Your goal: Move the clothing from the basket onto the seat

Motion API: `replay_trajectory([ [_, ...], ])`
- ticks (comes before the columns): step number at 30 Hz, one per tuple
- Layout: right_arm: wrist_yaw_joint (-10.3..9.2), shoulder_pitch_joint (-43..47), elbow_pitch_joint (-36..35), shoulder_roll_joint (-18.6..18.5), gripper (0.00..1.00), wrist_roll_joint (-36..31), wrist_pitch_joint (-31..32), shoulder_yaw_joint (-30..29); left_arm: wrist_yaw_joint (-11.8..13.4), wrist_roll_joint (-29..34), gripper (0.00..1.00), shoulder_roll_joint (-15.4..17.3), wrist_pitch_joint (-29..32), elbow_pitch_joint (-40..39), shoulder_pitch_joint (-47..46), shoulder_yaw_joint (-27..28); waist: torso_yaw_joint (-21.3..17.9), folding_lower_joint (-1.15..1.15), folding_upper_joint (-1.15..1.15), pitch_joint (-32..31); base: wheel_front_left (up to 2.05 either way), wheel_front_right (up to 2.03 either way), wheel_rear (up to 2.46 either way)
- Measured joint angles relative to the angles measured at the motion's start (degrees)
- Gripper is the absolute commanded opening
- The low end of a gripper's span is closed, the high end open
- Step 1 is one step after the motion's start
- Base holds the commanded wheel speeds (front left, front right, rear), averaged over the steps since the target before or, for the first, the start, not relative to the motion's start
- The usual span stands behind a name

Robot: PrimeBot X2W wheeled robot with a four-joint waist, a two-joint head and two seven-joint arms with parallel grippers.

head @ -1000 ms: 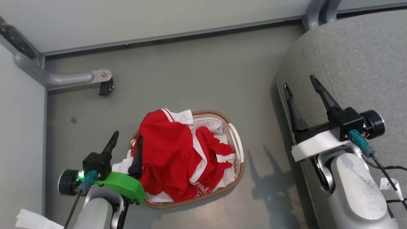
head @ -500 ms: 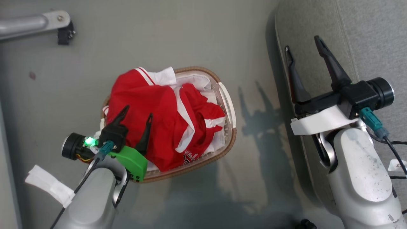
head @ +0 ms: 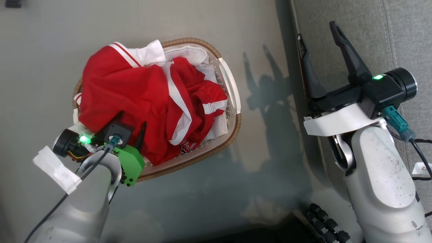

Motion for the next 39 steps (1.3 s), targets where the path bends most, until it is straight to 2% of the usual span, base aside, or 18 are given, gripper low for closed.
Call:
replay_trajectory([
  [15, 0.00, -1.2, -0.9, 0.0, 1.00, 2.0, 0.0, 1.9, 0.8, 5.5, 1.00, -1.5, 0.0, 13.5, -10.6, -6.2, -2.6, 0.00, 0.00, 5.1, 0.00, 0.00, 0.00],
  [16, 0.00, -1.2, -0.9, 0.0, 1.00, 2.2, 0.0, 1.9, 0.8, 5.6, 0.97, -1.6, 0.0, 13.9, -11.0, -6.4, -2.7, 0.00, 0.00, 5.3, 0.00, 0.00, 0.00],
  [17, 0.00, -1.2, -0.8, 0.0, 1.00, 2.3, 0.0, 2.0, 0.7, 5.6, 0.35, -1.8, 0.0, 14.3, -11.3, -6.6, -2.9, -0.01, 0.00, 5.4, 0.00, 0.00, 0.00],
  [18, 0.00, -1.2, -0.7, 0.0, 1.00, 2.4, 0.0, 2.1, 0.7, 5.5, 0.00, -1.8, 0.0, 14.9, -11.5, -6.6, -3.2, -0.01, 0.00, 5.5, 0.00, 0.00, 0.00],
  [27, 0.00, -0.5, 1.2, 0.0, 1.00, 2.2, 0.0, 2.0, 0.5, 2.1, 0.00, -3.2, 0.0, 14.6, -9.1, -5.6, -4.0, -0.01, 0.00, 2.4, 0.00, 0.00, 0.00],
  [39, 0.01, 5.0, 5.8, 0.0, 1.00, 1.2, 0.0, 0.7, 0.9, -5.1, 0.00, -5.6, 0.0, 2.4, 3.5, 0.3, -2.1, -0.01, 0.00, -9.6, 0.00, 0.00, 0.00],
])
